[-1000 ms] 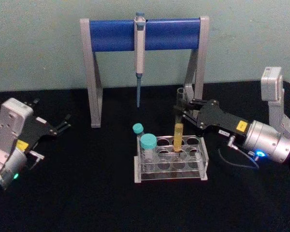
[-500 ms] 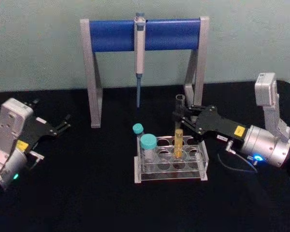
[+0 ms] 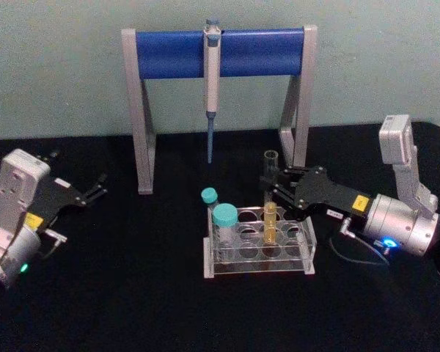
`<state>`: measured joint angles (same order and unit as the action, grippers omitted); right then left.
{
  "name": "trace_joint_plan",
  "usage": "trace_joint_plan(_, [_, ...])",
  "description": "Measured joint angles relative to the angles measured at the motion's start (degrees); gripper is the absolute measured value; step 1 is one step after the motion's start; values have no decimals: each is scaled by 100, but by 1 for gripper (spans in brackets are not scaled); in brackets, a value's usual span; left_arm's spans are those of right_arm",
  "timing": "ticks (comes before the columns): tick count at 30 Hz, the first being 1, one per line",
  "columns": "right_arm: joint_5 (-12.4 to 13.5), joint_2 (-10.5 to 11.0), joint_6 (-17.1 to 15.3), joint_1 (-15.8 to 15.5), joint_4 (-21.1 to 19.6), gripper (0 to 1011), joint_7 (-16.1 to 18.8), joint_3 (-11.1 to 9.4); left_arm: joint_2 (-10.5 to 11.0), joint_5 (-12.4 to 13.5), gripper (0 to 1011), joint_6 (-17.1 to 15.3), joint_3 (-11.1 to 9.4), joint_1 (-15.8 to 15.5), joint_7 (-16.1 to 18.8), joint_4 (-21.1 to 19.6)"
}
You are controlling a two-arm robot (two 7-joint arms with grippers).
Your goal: Pick up the test tube from the test tube rack, shake it, then place it back into the test tube rack.
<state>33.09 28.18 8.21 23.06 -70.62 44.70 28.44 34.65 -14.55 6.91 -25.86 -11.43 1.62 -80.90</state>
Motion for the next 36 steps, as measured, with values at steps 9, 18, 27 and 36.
trace_joint_plan(9, [-33,-6,-75,18,15,235,-27,18,0,0,1001,0,0,0,0,0])
trace_joint_plan(18, [-55,-7,-119,31,15,235,-50,29,0,0,1001,0,0,0,0,0])
trace_joint_plan(27, [-53,-5,-112,31,11,235,-49,29,0,0,1002,0,0,0,0,0])
trace_joint_plan(36, [-49,-5,-107,31,10,235,-47,25,0,0,1001,0,0,0,0,0])
